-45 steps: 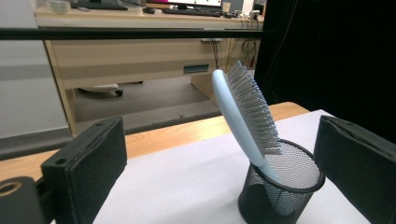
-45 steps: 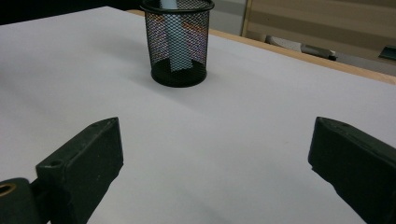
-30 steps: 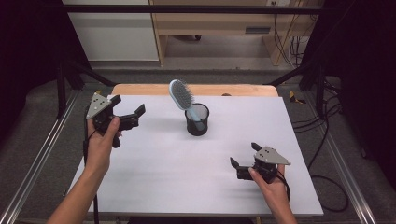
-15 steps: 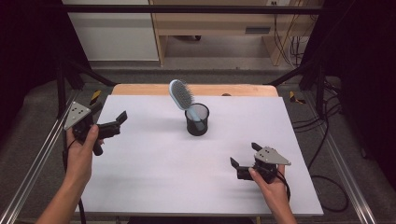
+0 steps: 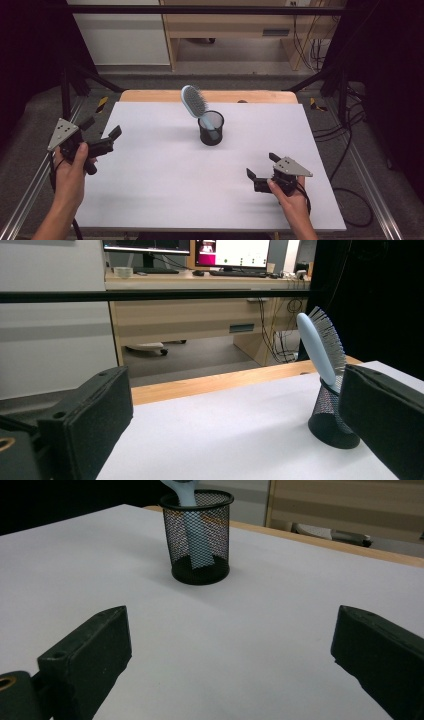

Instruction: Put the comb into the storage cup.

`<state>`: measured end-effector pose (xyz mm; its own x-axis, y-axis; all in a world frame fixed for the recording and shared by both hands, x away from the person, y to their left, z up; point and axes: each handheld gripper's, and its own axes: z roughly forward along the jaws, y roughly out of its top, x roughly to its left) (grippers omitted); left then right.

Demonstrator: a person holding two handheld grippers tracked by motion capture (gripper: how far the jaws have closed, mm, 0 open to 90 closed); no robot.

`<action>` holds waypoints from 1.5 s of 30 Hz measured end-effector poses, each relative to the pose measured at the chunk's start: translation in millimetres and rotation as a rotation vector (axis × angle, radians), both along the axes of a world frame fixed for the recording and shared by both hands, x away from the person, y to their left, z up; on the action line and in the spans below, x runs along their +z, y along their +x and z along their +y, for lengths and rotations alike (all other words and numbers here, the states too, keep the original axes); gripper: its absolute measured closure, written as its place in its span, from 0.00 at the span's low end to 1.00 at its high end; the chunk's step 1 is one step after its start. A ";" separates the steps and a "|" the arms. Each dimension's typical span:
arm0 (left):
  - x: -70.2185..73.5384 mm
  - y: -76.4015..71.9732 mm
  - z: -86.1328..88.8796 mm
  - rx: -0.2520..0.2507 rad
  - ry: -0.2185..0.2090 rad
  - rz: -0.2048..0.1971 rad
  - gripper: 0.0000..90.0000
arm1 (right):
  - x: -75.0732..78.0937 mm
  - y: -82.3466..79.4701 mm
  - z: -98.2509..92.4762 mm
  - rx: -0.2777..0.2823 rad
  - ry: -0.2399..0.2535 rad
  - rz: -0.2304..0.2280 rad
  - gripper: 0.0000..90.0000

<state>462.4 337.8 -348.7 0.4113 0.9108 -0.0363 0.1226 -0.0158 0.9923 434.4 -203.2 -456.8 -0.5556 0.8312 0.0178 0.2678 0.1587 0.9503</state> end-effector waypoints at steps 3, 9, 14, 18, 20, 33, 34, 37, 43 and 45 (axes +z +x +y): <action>-1.7 -5.4 6.3 0.007 -0.016 -0.004 0.01 | 2.3 -1.3 0.1 0.001 -0.002 -0.015 0.04; -6.0 -15.5 16.9 0.005 -0.060 -0.011 0.01 | 14.2 -0.7 -0.2 0.022 -0.028 -0.078 0.04; -13.7 -23.7 25.0 -0.001 -0.022 -0.029 0.01 | 22.9 -0.8 -11.8 0.037 -0.018 -0.115 0.03; -20.3 -28.5 29.2 -0.004 -0.012 -0.044 0.01 | 24.6 -3.7 -22.9 0.029 -0.010 -0.111 0.03; -23.3 -30.2 29.9 -0.007 -0.009 -0.046 0.01 | 25.0 -5.4 -27.7 0.026 -0.002 -0.112 0.03; -41.8 -37.7 29.9 -0.025 -0.013 -0.048 0.01 | 23.5 -14.9 -55.2 -0.019 -0.003 -0.139 0.03; -43.0 -38.1 29.6 -0.027 -0.013 -0.050 0.01 | 22.9 -15.5 -56.9 -0.021 -0.002 -0.143 0.03; -47.0 -39.1 28.6 -0.029 -0.003 -0.056 0.01 | 21.2 -17.1 -61.1 -0.028 -0.001 -0.142 0.03; -55.3 -39.4 26.5 -0.031 0.005 -0.045 0.02 | 16.2 -20.2 -68.8 -0.036 -0.001 -0.141 0.03; -57.7 -39.6 26.2 -0.026 0.005 -0.042 0.02 | 15.1 -21.2 -70.5 -0.035 -0.002 -0.141 0.03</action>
